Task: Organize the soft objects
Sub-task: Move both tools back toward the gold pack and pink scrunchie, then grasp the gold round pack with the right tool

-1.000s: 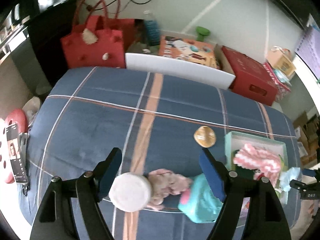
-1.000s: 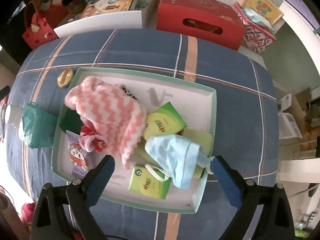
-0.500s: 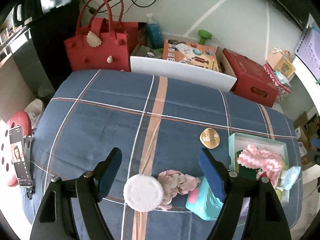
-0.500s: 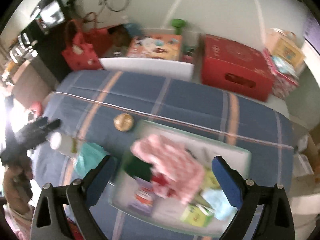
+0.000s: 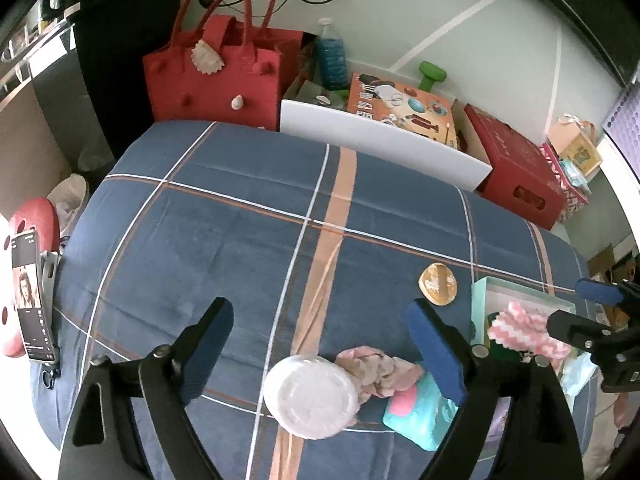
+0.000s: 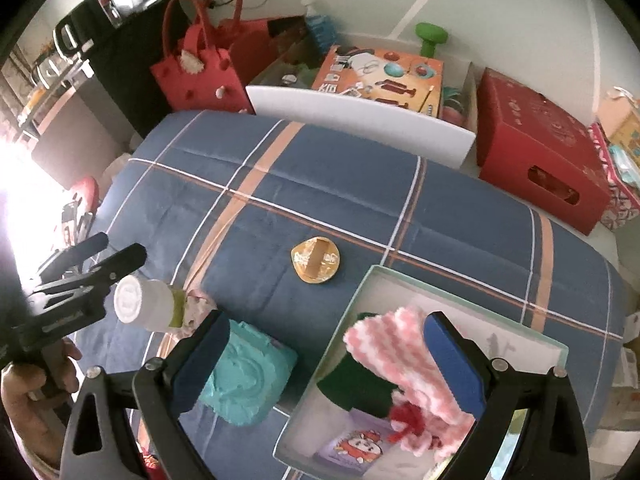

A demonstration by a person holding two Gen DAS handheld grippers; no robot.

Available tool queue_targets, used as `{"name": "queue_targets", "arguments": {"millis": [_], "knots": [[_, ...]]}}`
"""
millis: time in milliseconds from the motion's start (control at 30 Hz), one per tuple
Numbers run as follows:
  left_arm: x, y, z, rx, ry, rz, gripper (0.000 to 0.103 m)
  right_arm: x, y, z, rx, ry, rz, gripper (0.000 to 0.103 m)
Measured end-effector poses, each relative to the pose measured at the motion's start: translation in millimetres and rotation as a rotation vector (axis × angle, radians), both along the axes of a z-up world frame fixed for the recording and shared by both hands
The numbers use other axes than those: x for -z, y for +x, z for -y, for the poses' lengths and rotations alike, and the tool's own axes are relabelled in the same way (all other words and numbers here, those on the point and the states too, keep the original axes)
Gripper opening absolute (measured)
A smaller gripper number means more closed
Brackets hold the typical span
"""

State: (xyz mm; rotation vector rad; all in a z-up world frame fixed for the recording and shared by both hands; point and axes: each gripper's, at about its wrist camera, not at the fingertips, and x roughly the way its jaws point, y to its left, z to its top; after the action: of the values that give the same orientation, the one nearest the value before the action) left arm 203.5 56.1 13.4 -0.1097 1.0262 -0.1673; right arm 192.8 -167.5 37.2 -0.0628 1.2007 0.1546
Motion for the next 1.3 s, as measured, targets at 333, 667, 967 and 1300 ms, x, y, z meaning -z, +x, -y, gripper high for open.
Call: {"name": "queue_targets", "arguments": {"millis": [333,667,967,1300], "knots": [[7.2,19.9,-14.4,-0.05,-0.002,-0.004,0.092,27.7,32.6,-16.4,-0.007,-0.016,-0.036,0.099],[25.8,43.4,-25.3,-0.086,0.027,-0.052,0.092,75.6,72.5,-43.5,-0.047,-0.088,-0.106,0.094],[40.0,49.4,-24.4,-0.072,0.025,-0.09,0.092,127.1,94.5,-56.6,-0.056,-0.155,-0.2,0.076],[40.6,49.7,-20.1,-0.06,0.043,-0.092,0.092,143.0,93.9,-49.3,-0.03,-0.138,-0.236,0.054]]}}
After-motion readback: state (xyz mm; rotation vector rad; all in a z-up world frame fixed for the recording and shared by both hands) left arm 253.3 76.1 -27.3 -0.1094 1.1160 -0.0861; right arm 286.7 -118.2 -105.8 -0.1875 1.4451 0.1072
